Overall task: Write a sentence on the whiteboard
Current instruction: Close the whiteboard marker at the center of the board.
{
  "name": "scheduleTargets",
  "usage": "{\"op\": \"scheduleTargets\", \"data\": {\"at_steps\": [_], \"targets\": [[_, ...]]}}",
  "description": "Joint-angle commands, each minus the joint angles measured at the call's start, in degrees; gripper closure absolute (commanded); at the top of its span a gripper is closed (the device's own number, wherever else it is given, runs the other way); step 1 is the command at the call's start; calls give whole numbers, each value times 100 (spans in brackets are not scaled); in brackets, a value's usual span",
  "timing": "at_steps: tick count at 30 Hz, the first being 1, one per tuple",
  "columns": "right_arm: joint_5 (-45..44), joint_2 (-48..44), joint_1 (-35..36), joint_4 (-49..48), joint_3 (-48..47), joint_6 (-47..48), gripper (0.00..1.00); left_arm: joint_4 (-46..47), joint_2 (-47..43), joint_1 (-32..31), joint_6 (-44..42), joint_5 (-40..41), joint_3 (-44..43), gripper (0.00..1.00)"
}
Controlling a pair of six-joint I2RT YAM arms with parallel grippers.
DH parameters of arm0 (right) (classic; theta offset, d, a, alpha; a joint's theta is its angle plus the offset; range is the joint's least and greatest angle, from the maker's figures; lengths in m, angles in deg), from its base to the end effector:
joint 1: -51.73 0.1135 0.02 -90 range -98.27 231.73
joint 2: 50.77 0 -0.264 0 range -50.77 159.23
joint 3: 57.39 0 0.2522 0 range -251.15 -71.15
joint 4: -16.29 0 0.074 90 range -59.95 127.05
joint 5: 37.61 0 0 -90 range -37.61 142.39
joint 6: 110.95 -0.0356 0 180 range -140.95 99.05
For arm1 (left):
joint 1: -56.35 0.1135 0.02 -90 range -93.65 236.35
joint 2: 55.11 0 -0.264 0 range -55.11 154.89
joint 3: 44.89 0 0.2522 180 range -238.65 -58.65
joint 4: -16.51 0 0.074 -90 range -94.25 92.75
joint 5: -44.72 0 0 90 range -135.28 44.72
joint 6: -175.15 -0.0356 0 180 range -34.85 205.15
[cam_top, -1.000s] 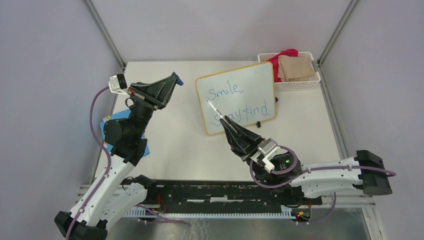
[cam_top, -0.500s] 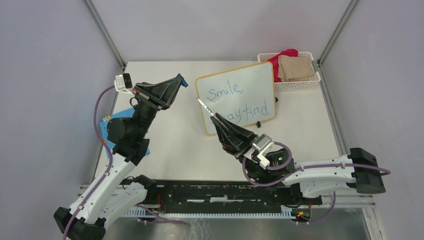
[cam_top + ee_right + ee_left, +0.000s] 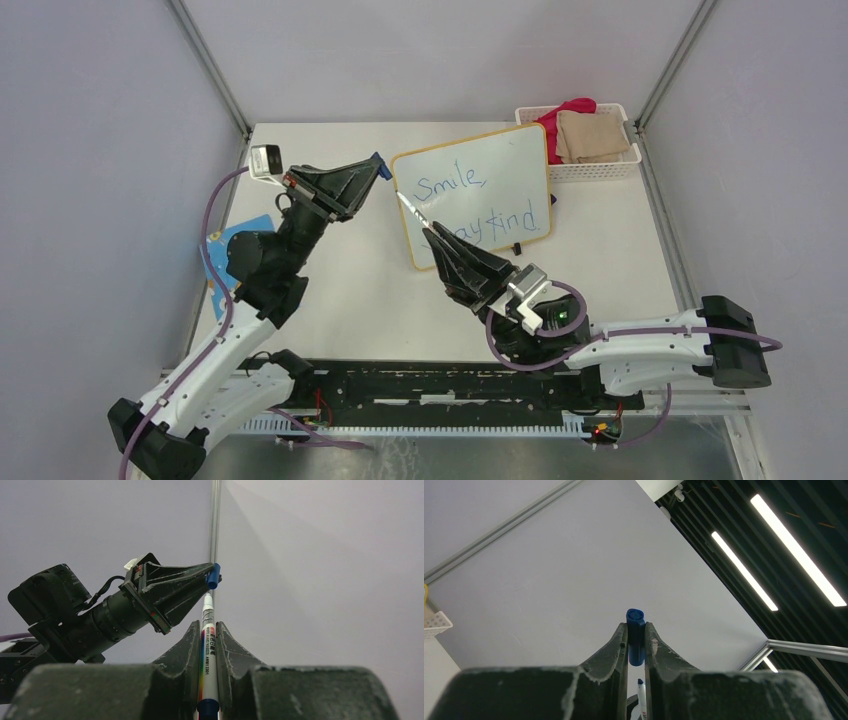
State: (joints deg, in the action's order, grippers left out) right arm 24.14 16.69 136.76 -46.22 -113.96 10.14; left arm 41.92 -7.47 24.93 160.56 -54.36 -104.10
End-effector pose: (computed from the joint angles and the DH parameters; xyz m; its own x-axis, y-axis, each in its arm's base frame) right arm 0.0369 0.2295 0.3923 0.4982 0.4782 -0.7233 -0.6946 0.7193 -0.0029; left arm 0.1476 -0.0967 0.4248 -0.4730 -0.8309 -0.2931 0.6536 -0.1078 -0.7492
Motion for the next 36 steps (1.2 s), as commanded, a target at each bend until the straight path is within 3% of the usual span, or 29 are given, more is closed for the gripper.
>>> {"op": "scheduleTargets", "data": {"at_steps": [1,36], "targets": [[5,-4,-39,-283,-237,-63,100,313,-33,-74,127,40,-60,98],[-4,117,-67,-213,-404,-33,100,307,-121,-170,67,-28,-9,98]]}}
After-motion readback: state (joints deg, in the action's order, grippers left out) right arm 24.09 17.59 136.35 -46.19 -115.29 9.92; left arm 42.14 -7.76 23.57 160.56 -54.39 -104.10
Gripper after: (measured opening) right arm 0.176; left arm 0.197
